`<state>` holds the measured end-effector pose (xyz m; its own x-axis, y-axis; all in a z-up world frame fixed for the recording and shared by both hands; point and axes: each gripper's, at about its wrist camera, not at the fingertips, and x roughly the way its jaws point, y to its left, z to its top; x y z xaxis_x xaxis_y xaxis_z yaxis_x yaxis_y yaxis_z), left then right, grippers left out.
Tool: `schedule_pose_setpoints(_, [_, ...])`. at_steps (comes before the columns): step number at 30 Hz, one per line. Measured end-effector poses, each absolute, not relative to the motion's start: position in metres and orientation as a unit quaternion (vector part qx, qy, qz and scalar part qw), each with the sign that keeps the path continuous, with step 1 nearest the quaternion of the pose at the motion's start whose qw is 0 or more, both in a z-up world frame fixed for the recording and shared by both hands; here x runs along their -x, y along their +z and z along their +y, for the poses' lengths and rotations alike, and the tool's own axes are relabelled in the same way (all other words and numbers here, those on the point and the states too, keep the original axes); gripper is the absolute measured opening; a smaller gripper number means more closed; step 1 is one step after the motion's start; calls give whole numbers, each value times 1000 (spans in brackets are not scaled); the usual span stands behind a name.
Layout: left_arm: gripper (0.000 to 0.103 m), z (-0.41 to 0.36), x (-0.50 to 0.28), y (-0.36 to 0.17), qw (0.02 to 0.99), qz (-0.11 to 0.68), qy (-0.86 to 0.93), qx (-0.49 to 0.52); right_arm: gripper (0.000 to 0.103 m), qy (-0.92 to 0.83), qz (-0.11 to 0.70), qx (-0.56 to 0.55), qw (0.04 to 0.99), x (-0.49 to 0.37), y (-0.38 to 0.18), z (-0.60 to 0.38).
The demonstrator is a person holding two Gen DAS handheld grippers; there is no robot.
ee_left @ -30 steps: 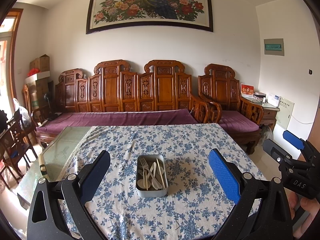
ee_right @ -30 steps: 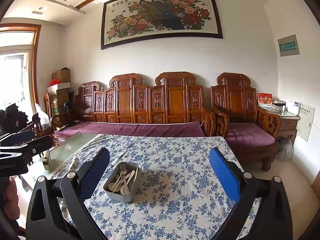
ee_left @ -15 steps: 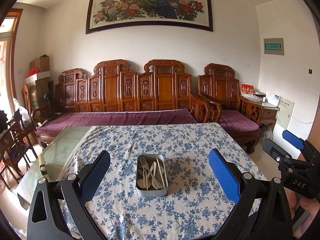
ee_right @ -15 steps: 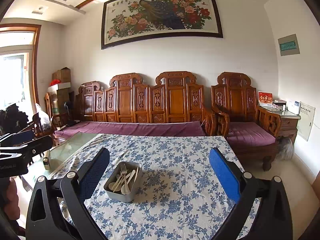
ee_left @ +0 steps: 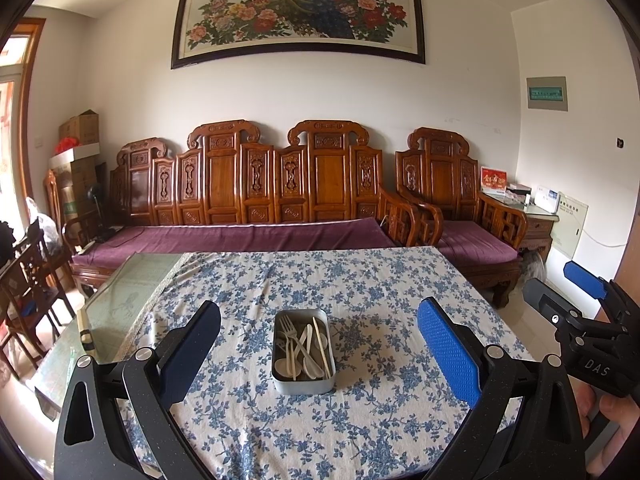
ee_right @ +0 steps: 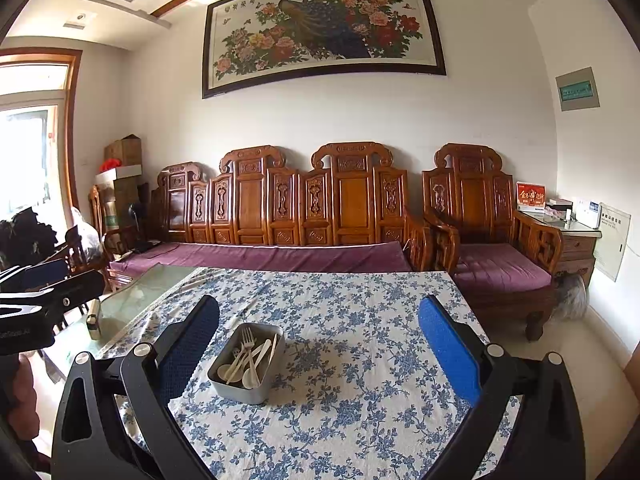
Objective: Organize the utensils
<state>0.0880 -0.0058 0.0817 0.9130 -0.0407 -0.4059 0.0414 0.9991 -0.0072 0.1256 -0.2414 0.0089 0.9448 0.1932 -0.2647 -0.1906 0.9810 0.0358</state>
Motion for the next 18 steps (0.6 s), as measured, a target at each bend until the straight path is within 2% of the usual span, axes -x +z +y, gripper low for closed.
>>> schedule_pose_setpoints(18, [95, -8, -87, 83, 978, 208, -22, 0, 100, 97, 135, -5, 986, -126, 9, -242])
